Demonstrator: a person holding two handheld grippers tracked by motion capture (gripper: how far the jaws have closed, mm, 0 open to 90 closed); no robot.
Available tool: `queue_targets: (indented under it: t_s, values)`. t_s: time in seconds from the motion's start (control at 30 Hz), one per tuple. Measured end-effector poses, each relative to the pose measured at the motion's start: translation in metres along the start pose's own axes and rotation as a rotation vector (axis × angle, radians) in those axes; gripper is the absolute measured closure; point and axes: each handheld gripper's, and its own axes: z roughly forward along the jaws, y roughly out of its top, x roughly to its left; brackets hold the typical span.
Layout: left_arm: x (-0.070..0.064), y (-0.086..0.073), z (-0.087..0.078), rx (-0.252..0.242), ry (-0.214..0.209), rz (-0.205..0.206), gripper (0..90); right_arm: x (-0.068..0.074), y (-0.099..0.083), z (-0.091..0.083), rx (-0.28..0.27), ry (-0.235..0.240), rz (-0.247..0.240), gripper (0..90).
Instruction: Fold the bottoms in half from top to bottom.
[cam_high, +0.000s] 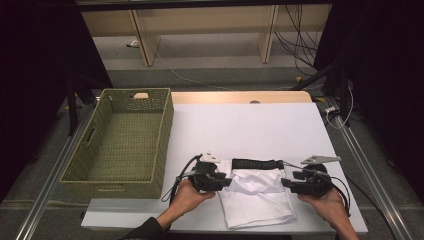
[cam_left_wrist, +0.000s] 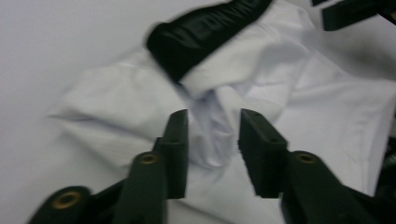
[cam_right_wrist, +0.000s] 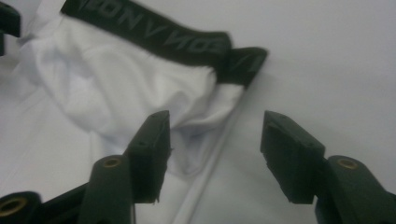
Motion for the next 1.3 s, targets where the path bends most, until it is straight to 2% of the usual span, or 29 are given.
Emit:
queue_targets:
  t_s: [0.07, 0.13, 0.23, 0.37, 0.47, 0.53, 0.6, 0.67, 0.8, 0.9, 0.97, 1.17, 1.3]
  values:
    - [0.009, 0.000, -0.004, -0.017, 0.061, -0.068, 49.5, -0.006, 0.001, -0.002, -0.019, -0.024, 0.050, 40.7]
    - [0.016, -0.001, -0.002, -0.001, 0.086, -0.121, 43.1, -0.010, 0.002, 0.000, -0.028, -0.044, 0.075, 39.4]
    - [0.021, -0.003, 0.003, 0.014, 0.122, -0.164, 37.7, -0.015, 0.004, 0.003, -0.016, -0.059, 0.106, 38.7]
    - [0.024, -0.004, 0.011, 0.040, 0.124, -0.219, 30.4, -0.017, 0.009, 0.010, -0.006, -0.063, 0.136, 37.1]
    - [0.025, -0.005, 0.015, 0.047, 0.120, -0.248, 27.9, -0.017, 0.013, 0.016, 0.001, -0.059, 0.135, 36.3]
    - [0.025, -0.005, 0.018, 0.053, 0.108, -0.255, 27.9, -0.017, 0.015, 0.020, 0.012, -0.062, 0.136, 36.1]
    - [0.025, -0.006, 0.021, 0.065, 0.077, -0.267, 29.9, -0.016, 0.017, 0.024, 0.027, -0.065, 0.137, 37.5]
    - [0.023, -0.005, 0.022, 0.062, 0.075, -0.268, 32.5, -0.015, 0.019, 0.029, 0.042, -0.083, 0.136, 38.5]
    - [0.022, -0.005, 0.024, 0.062, 0.072, -0.263, 38.8, -0.010, 0.022, 0.038, 0.090, -0.079, 0.132, 41.0]
    - [0.023, -0.006, 0.024, 0.061, 0.048, -0.273, 45.6, -0.003, 0.021, 0.042, 0.118, -0.084, 0.100, 43.7]
    - [0.020, -0.006, 0.025, 0.062, 0.052, -0.258, 46.4, 0.001, 0.022, 0.043, 0.129, -0.077, 0.089, 45.9]
    - [0.016, -0.006, 0.028, 0.065, 0.042, -0.255, 50.3, 0.009, 0.023, 0.045, 0.147, -0.042, 0.079, 53.4]
    - [0.018, -0.007, 0.029, 0.059, 0.042, -0.251, 61.2, 0.011, 0.024, 0.046, 0.152, -0.030, 0.074, 57.8]
